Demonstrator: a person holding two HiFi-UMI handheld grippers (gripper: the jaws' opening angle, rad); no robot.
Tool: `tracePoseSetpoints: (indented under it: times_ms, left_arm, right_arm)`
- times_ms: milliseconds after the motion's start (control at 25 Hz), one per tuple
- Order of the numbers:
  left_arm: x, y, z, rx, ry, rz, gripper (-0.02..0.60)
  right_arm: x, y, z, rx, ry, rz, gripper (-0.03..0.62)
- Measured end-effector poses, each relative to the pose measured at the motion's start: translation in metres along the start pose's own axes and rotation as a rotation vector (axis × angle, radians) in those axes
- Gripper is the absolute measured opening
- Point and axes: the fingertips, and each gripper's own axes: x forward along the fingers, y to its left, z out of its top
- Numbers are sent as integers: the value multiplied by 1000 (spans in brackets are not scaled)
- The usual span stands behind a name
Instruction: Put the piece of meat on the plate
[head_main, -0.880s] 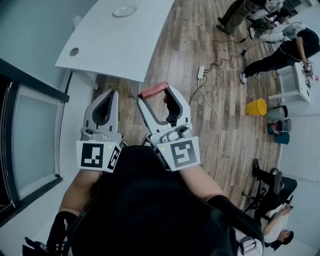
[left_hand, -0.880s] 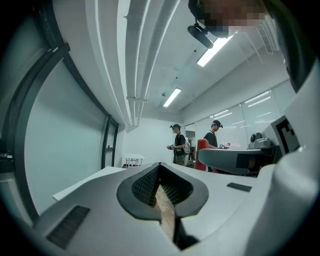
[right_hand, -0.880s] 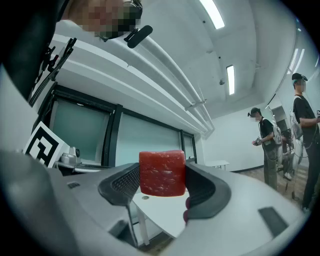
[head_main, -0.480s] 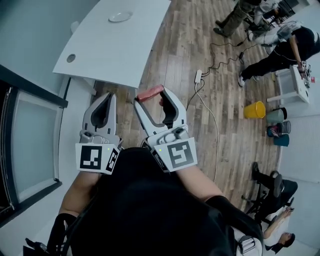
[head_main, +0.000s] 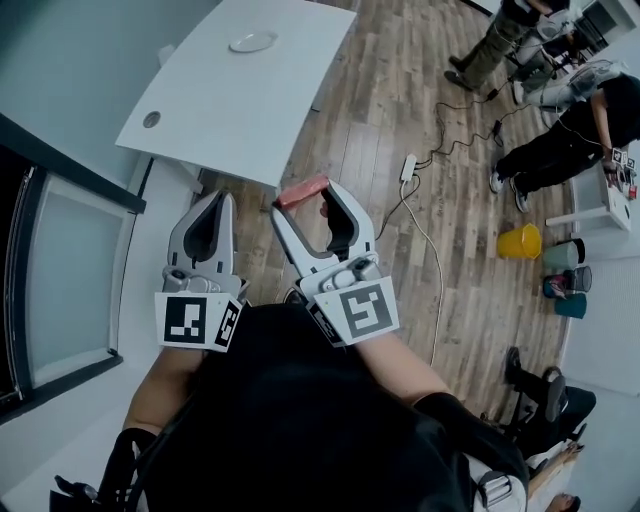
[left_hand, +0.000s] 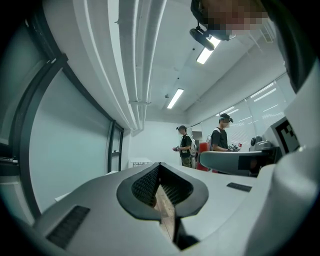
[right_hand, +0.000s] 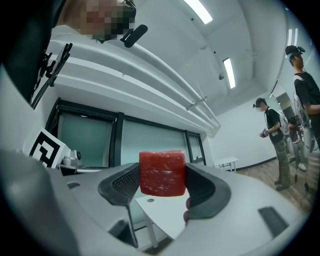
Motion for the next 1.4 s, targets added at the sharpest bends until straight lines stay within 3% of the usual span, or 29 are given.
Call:
tracePoseSetpoints:
  times_ms: [360, 760, 840, 1080, 1240, 1400]
  left_arm:
    - [4, 30, -13, 5, 62, 75, 3]
    - [70, 53, -29, -53, 51, -1, 3]
    - [86, 60, -32, -72, 49, -25, 3]
    - [138, 109, -39, -93, 61, -73, 3]
    - [158, 128, -38, -100, 78, -100, 3]
    - [181, 152, -38, -109, 74, -131, 3]
  right_arm:
    - [20, -10, -15, 26, 0, 31, 283]
    - [67, -38, -27, -24, 93, -23, 283]
    - [82, -43, -24, -16, 73, -32, 283]
    - [146, -48, -33, -45, 55, -30, 282]
    - [173, -55, -36, -37, 103, -73, 282]
    - [205, -58, -36, -54, 83, -98, 283]
